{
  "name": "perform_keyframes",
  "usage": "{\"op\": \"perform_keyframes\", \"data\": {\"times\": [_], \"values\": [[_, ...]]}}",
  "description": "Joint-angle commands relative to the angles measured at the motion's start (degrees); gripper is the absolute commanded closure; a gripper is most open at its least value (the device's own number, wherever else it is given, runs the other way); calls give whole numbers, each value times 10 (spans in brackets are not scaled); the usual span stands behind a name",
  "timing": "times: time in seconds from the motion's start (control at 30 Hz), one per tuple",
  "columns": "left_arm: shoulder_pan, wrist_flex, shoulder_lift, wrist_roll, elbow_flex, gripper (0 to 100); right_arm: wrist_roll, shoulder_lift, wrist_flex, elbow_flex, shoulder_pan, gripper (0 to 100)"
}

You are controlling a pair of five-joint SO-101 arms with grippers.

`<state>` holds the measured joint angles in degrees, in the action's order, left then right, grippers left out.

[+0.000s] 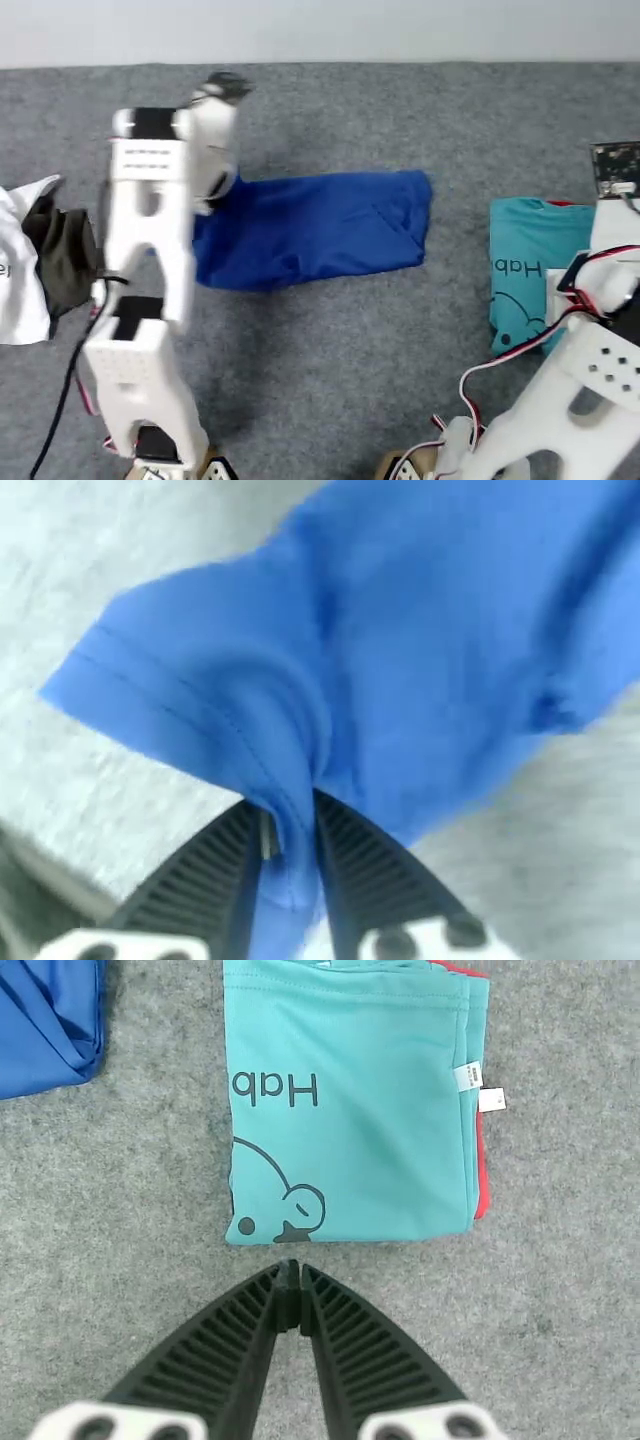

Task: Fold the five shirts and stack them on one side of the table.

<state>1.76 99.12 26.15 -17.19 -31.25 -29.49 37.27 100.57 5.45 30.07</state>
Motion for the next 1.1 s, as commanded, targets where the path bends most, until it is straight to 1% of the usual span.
{"op": "perform_keyframes", "data": {"times": [0.0,0.17,0.3,0.47,0.6,0.73,0.87,1.07], "values": [[90,6,-37,35,-4,996,2,12,22,-2,6,983],[178,-32,-4,106,-41,995,2,13,22,-1,7,983],[222,-39,52,148,-124,995,3,13,22,-1,7,983],[244,-31,145,196,-266,995,4,15,22,-1,7,983],[269,-14,218,218,-375,995,5,15,22,-1,7,983],[287,-20,280,244,-461,995,6,15,22,0,6,983],[300,-46,322,256,-508,994,6,15,22,30,6,983],[313,-79,341,256,-509,994,6,16,22,54,6,983]]}}
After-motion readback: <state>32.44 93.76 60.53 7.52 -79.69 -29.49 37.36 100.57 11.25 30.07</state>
